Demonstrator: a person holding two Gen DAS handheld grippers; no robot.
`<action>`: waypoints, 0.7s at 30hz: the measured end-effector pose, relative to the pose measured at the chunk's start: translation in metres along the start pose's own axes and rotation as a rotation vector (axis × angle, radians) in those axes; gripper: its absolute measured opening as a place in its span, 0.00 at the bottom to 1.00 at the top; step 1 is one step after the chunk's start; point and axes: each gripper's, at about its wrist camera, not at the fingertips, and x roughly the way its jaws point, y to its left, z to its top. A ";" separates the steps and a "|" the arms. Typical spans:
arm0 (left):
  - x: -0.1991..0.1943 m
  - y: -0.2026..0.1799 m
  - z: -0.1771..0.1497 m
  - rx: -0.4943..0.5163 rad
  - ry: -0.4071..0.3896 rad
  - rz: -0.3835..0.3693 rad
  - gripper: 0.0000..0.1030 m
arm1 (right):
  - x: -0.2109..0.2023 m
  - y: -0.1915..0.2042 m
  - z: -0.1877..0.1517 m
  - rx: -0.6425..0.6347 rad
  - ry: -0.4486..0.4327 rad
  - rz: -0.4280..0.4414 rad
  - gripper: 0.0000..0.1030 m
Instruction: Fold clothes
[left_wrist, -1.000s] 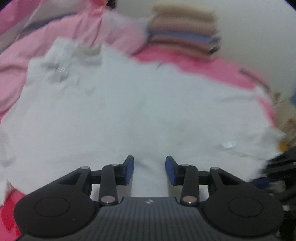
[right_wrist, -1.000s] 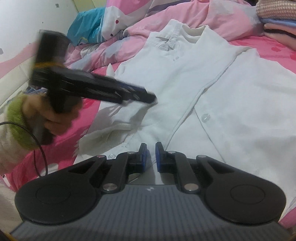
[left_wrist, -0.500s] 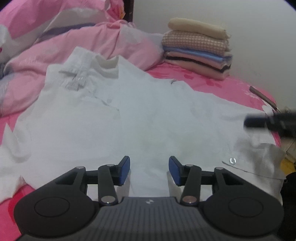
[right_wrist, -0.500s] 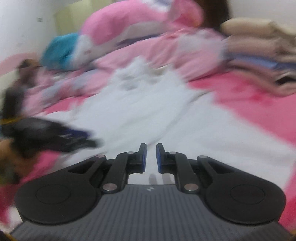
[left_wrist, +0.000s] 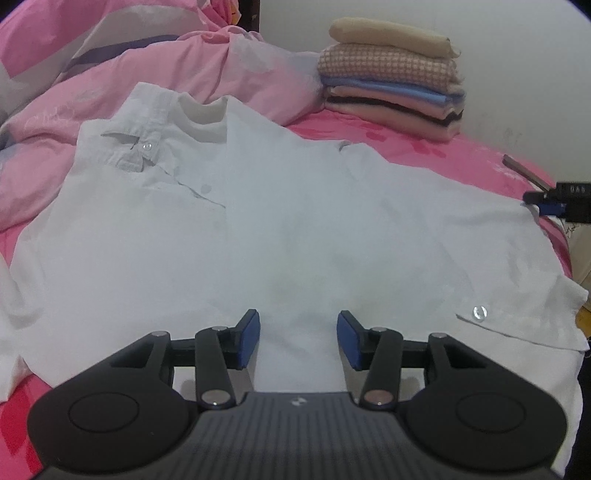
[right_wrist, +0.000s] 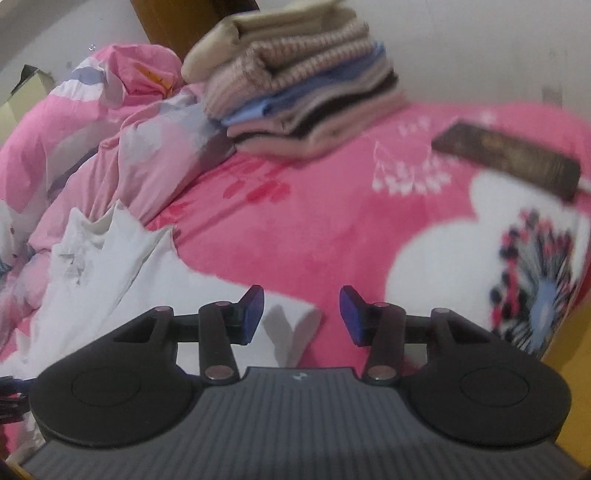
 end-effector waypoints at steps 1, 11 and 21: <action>0.000 0.000 0.001 -0.001 0.001 0.001 0.47 | 0.003 0.000 -0.003 0.001 -0.002 0.004 0.44; 0.004 -0.002 0.005 -0.011 0.011 0.023 0.48 | -0.006 0.004 -0.016 0.045 -0.067 0.016 0.01; 0.005 0.000 0.005 -0.008 0.016 0.027 0.48 | -0.011 -0.010 -0.028 0.126 -0.100 -0.003 0.01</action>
